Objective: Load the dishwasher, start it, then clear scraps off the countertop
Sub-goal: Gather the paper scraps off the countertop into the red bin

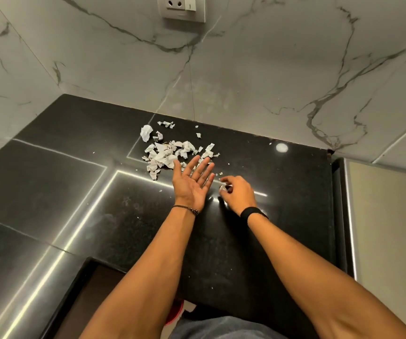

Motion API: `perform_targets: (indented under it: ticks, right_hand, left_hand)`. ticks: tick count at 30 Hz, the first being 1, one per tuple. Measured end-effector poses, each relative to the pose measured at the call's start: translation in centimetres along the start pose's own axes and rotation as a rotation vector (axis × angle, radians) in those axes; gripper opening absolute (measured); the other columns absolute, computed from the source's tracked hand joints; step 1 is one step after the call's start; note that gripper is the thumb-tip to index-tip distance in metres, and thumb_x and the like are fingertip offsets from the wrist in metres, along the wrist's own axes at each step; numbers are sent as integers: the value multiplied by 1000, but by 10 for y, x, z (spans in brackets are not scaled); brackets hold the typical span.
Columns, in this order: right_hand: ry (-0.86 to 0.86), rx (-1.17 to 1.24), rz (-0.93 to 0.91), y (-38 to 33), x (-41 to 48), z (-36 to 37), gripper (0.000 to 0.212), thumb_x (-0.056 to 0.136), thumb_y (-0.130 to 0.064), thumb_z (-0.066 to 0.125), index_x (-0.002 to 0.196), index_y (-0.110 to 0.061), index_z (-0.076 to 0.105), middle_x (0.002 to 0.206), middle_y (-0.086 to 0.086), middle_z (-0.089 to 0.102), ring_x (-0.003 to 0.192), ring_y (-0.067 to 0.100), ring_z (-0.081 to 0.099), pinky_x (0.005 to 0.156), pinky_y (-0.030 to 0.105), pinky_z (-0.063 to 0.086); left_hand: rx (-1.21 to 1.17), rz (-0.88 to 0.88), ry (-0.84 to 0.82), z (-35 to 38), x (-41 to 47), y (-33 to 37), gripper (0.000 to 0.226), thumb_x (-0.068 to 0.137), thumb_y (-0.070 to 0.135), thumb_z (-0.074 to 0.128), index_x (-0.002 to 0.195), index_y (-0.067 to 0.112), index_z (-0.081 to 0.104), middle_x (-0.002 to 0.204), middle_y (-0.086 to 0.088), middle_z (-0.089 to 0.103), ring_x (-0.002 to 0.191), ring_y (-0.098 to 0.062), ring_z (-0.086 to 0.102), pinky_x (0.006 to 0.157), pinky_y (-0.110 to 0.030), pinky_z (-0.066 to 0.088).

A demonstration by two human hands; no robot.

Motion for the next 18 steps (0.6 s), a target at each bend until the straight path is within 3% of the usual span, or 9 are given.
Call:
perform_targets:
  ticks: [2,5,8,10,12,15,18]
  right_hand:
    - [20,-159,-75,2,2,7,21,87,-17,67,107,-20,73,102,4,63,94,25,63,86,32,47]
    - [37,-211,-89,3,4,10,15,88,-15,64,96,-20,75,94,2,65,91,24,62,79,31,44]
    - [64,19,37,5,5,0,13,85,-15,71,96,-22,76,87,-2,71,80,14,66,78,29,53]
    - [89,214,72,-3,6,-8,17,83,-15,75,97,-25,75,82,-7,71,73,3,64,74,19,53]
    - [68,317,18,-19,10,-13,18,83,-16,78,99,-24,75,85,-7,73,77,1,66,75,12,51]
    - [-1,377,-45,-42,13,-15,17,84,-21,79,101,-23,77,92,-10,75,87,-1,69,81,12,51]
    - [44,362,-91,-51,18,-22,11,91,-22,72,100,-24,77,90,-13,75,88,-2,68,81,11,50]
  left_hand:
    - [-3,-8,-8,-5,10,2,73,99,69,35,136,11,59,126,-12,70,118,-28,67,108,-45,47]
    - [6,-21,-5,-13,24,1,70,99,66,39,136,10,58,125,-13,71,118,-29,67,109,-44,47]
    - [3,-47,-12,-14,35,-5,62,101,60,43,136,11,59,126,-13,71,118,-28,67,110,-44,46]
    - [0,-80,-22,-10,41,-14,59,102,58,43,136,12,59,129,-13,68,118,-28,67,108,-43,48]
    - [-25,-114,-48,-3,46,-23,58,103,56,41,137,11,58,133,-15,66,118,-28,67,101,-43,52]
    - [-169,-175,-94,10,50,-31,61,103,55,38,137,9,58,135,-19,64,114,-32,69,86,-46,58]
    - [-305,-205,-106,12,54,-31,62,103,53,39,138,5,57,136,-21,62,124,-35,62,105,-49,49]
Point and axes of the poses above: each hand's wrist, its own x-axis towards the middle knuckle, its own z-axis out of the palm, y = z × x, the point moved 5 cm from there along x, towards the middle knuckle
